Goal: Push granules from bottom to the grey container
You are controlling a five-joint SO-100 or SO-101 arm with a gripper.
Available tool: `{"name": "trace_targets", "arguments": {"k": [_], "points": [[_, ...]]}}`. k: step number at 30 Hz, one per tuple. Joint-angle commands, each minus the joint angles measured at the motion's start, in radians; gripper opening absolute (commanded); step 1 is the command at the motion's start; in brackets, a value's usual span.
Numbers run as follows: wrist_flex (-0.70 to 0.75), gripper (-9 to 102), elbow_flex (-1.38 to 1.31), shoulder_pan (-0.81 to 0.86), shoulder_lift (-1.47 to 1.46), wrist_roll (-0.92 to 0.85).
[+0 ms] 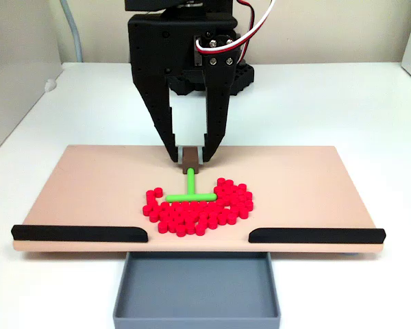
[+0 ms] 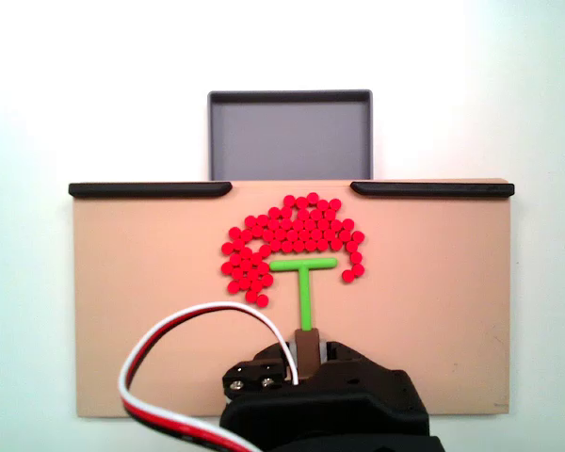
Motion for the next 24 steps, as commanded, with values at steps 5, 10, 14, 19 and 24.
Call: {"name": "trace_targets", "arguments": {"k": [5,10,14,19,24], "points": [[0.204,0,-0.189,-0.005,0.078,0.002],[0.385,0,-0.291,-0.009,0.156,-0.006],[0.446,0,-0.273,-0.015,0.253,0.012],[0.479,0,-0.206,-0.015,0.354,0.029],[0.479,0,-0.124,-0.012,0.439,0.015]]}}
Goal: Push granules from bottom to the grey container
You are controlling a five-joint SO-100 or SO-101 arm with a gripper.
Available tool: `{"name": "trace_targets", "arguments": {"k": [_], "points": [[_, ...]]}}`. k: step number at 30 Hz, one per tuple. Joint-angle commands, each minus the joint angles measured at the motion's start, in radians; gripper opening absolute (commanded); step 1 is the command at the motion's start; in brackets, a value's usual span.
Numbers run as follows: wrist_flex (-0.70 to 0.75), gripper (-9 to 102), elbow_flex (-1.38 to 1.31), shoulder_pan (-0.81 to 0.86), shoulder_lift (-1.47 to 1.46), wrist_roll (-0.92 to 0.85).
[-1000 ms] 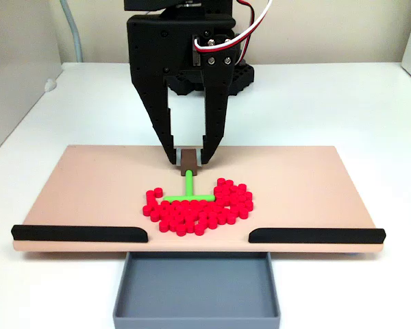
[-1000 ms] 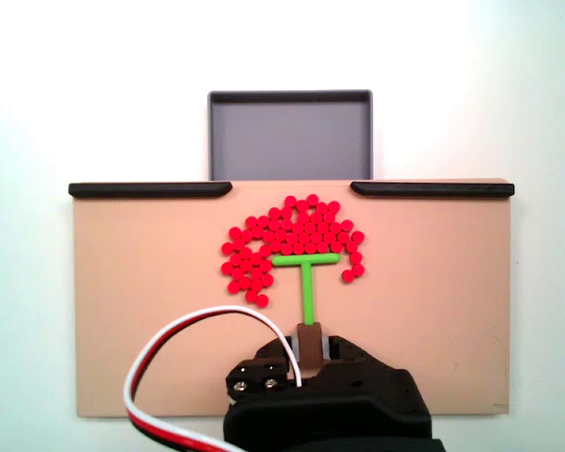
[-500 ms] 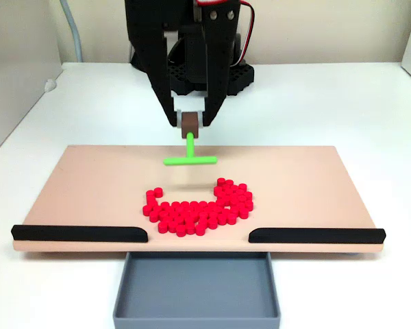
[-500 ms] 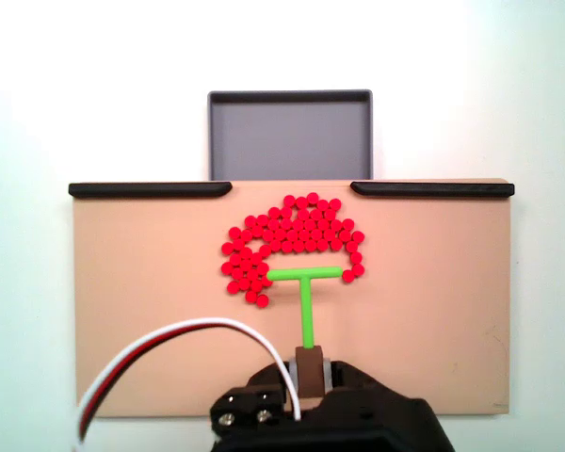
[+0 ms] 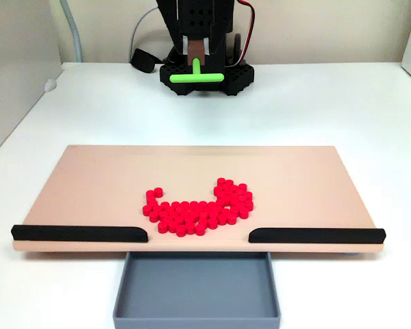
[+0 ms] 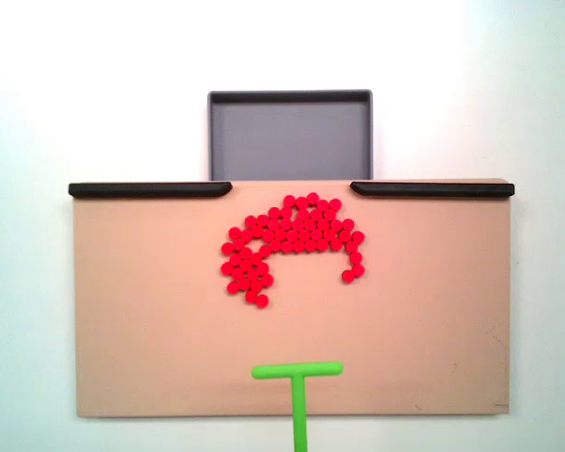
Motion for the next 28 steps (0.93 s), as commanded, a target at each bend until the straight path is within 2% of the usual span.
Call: {"name": "trace_targets", "arguments": {"k": [1,28], "points": [[0.002,0,0.026,0.002,0.080,-0.006],[-0.011,0,0.049,-0.032,0.038,0.003]]}}
